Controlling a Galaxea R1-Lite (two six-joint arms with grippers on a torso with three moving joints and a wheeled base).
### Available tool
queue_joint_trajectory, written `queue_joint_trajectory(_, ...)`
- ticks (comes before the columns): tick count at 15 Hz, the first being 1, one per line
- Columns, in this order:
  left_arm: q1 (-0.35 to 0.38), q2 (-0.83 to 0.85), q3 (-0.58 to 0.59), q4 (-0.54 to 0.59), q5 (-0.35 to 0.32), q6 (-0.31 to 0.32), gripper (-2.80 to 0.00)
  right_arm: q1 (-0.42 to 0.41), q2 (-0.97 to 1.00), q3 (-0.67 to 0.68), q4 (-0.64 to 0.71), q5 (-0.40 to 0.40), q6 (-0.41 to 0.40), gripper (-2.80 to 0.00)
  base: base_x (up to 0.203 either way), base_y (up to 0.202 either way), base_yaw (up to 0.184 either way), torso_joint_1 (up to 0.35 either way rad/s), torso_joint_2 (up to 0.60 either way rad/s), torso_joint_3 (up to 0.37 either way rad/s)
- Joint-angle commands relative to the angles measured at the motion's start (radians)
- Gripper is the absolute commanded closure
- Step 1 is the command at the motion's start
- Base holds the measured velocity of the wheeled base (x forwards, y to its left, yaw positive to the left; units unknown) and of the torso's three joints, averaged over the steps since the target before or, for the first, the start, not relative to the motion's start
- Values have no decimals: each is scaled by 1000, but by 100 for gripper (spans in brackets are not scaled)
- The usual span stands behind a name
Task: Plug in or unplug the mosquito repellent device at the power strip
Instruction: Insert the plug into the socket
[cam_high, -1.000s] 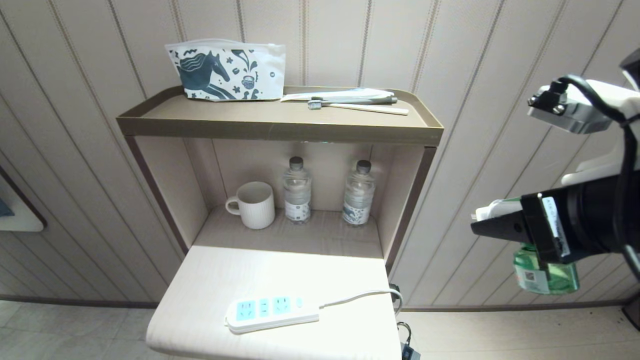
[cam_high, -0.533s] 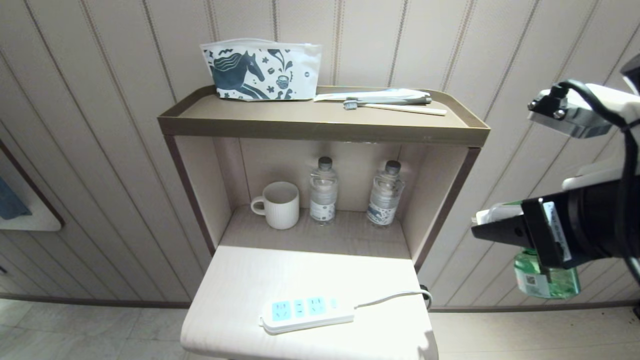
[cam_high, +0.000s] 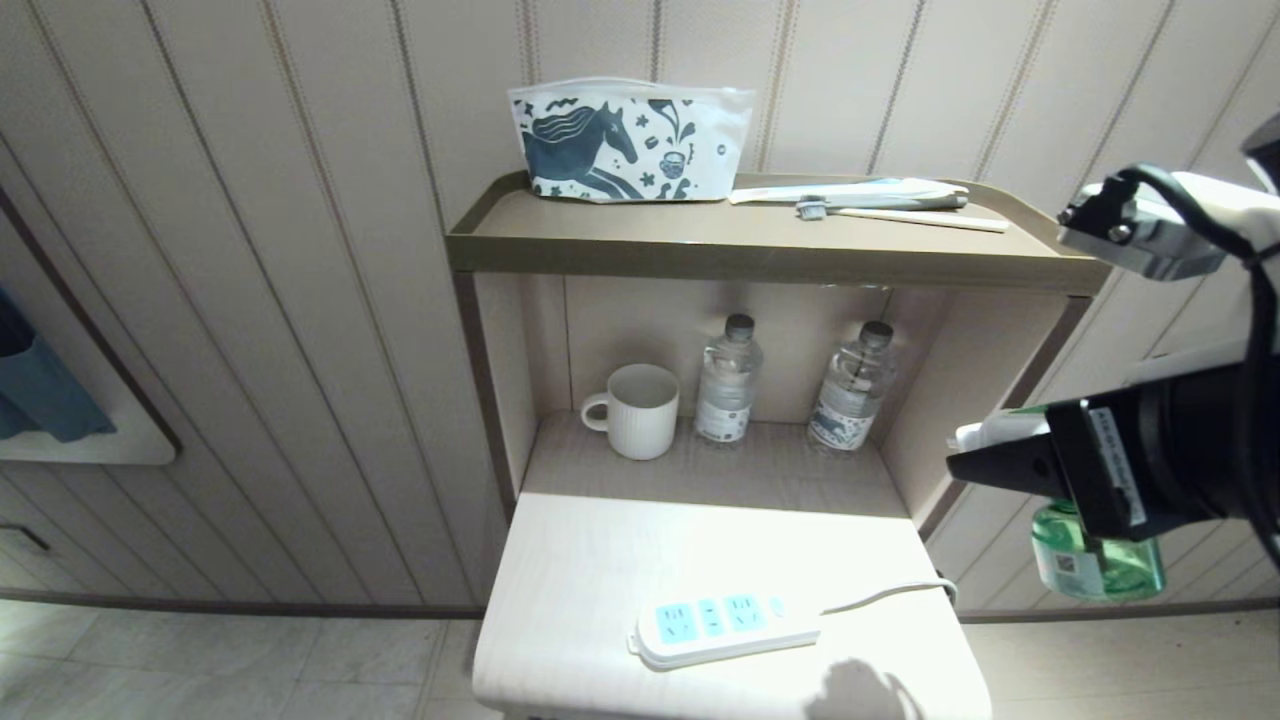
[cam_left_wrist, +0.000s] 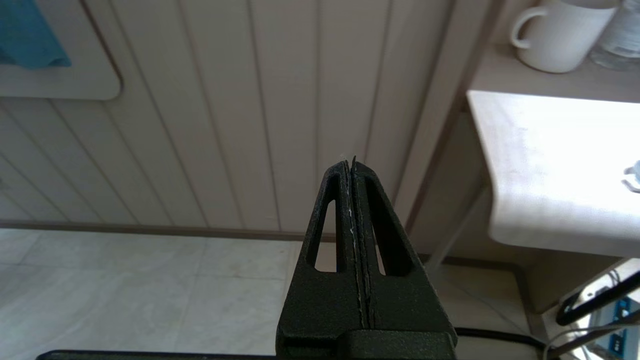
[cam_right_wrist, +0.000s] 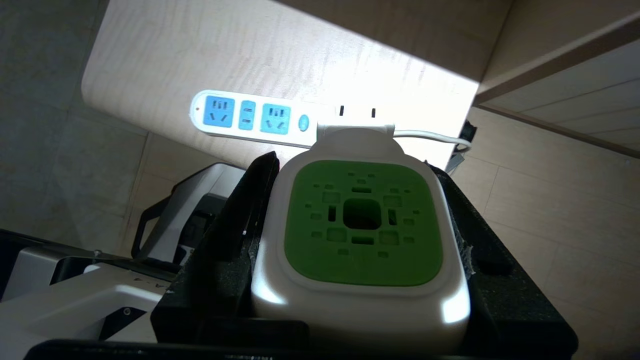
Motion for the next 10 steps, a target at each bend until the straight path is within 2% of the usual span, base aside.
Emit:
queue_joint_trajectory(1, -1, 1, 0, 1, 0, 0, 0, 0, 3, 9, 4, -2, 2, 0, 0, 195, -4, -2, 2, 7)
queue_joint_trajectory(3, 1, 1, 0, 1, 0, 0, 0, 0, 13, 8, 4, 2, 2, 0, 0, 127, -6, 3, 0, 2)
queue_joint_trajectory(7, 1, 1, 0, 1, 0, 0, 0, -2, 89, 35, 4, 6, 1, 0, 0, 0, 0, 0, 0, 0)
queue_joint_trajectory(10, 1, 1, 0, 1, 0, 0, 0, -35, 184, 18, 2, 69, -14, 0, 0, 0, 0, 0, 0, 0)
